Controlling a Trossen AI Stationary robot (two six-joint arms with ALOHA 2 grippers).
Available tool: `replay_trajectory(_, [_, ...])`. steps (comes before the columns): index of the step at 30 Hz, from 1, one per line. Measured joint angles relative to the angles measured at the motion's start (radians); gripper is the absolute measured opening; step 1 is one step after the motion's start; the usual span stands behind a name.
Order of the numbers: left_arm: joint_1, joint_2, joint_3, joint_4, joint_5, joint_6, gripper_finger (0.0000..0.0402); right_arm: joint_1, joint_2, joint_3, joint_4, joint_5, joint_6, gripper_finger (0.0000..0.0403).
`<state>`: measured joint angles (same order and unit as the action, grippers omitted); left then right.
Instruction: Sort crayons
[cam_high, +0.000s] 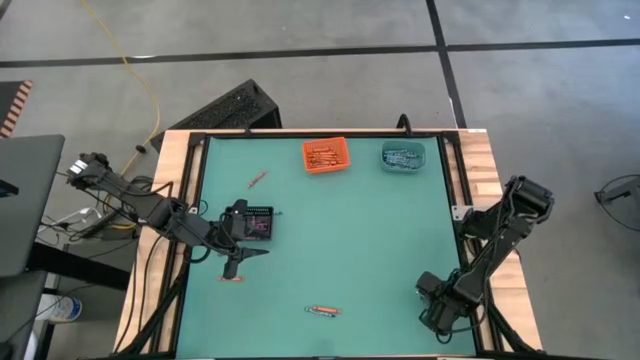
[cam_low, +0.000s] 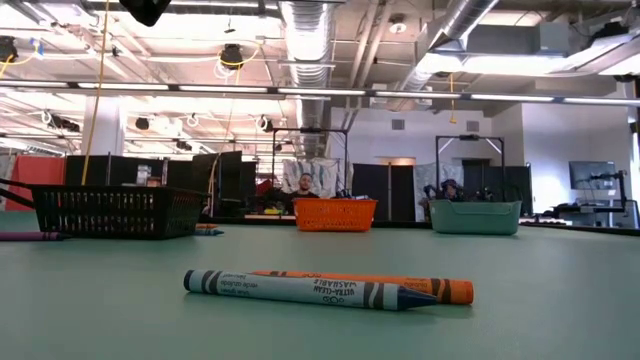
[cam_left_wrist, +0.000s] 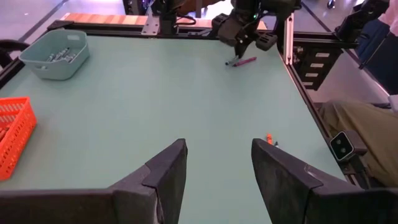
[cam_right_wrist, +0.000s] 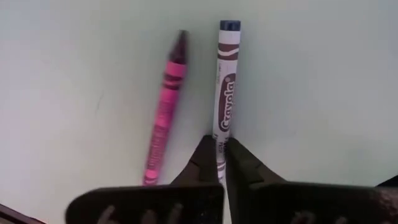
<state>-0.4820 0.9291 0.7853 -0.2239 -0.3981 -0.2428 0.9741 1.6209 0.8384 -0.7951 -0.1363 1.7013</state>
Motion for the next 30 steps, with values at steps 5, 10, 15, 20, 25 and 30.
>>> replay_trajectory(5, [0.0, 0.0, 0.0, -0.012, 0.0, -0.008, 0.0169, 0.008, -0.1, -0.008, -0.08, 0.147, 0.045, 0.0009])
replay_trajectory(10, [0.0, 0.006, 0.0, 0.003, -0.003, -0.016, 0.0169, -0.073, -0.222, -0.005, -0.268, 0.282, -0.012, 0.0003])
replay_trajectory(15, [0.0, 0.018, 0.002, 0.009, -0.009, -0.013, 0.0169, -0.326, -0.33, -0.003, -0.393, 0.43, -0.277, 0.0002])
replay_trajectory(20, [0.0, 0.044, 0.002, 0.008, -0.009, -0.009, 0.0169, -0.709, -0.382, -0.003, -0.364, 0.484, -0.781, 0.0002])
replay_trajectory(25, [0.0, 0.078, 0.002, 0.005, 0.01, -0.031, 0.0169, -1.077, -0.4, -0.003, -0.256, 0.485, -1.224, 0.0001])
replay_trajectory(30, [0.0, 0.096, 0.002, 0.005, 0.058, -0.029, 0.0169, -1.321, -0.37, 0.014, -0.122, 0.494, -1.591, 0.0001])
